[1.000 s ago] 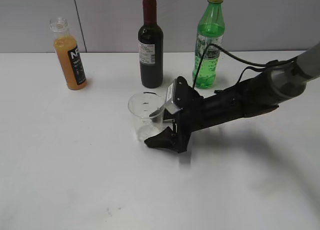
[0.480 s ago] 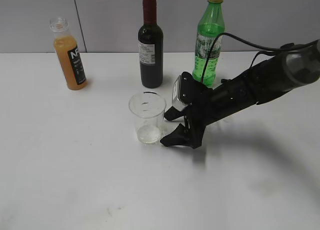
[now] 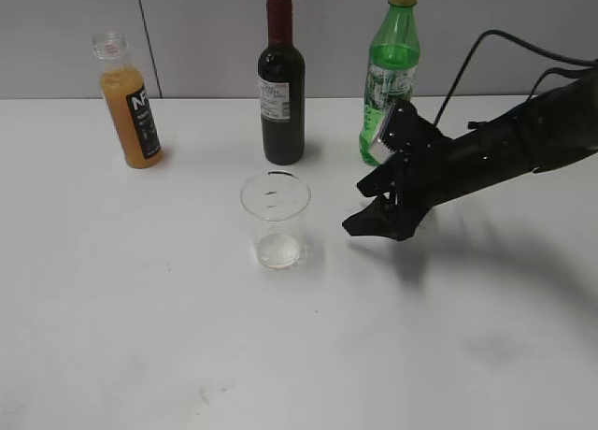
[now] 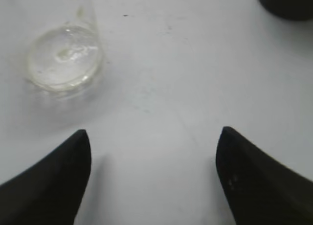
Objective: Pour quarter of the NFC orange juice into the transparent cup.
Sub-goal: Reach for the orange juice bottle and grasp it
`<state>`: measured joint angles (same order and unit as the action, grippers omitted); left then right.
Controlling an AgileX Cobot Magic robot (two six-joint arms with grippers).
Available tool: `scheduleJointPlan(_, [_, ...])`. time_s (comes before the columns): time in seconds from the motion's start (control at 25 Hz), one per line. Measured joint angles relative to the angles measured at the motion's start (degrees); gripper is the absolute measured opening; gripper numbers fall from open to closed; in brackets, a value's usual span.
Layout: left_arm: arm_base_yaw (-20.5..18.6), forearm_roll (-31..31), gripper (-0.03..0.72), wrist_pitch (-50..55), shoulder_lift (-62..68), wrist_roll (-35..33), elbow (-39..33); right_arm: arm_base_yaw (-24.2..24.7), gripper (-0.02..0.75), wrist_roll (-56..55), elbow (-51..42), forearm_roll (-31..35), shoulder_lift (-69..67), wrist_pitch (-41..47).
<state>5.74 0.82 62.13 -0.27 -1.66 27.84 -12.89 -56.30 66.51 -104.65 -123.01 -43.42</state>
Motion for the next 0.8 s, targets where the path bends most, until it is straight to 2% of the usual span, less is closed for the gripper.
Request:
scheduleJointPlan(0.24, [0.00,0.00,0.569,0.00,0.00,0.00,0.00,5.57,0.592,-1.92,-1.08,-0.04,3.27,0.05])
scheduleJointPlan(0.4, [0.00,0.00,0.569,0.00,0.00,0.00,0.00,6.65,0.592,-2.44,-1.08,-0.06,6.93,2.73])
scheduleJointPlan(0.64, [0.00,0.00,0.569,0.00,0.00,0.00,0.00,6.65,0.591,-2.44,-1.08,0.20,12.10,19.29])
scheduleJointPlan(0.8, [0.00,0.00,0.569,0.00,0.00,0.00,0.00,6.65,0.591,-2.44,-1.08,4.53,14.63,33.59])
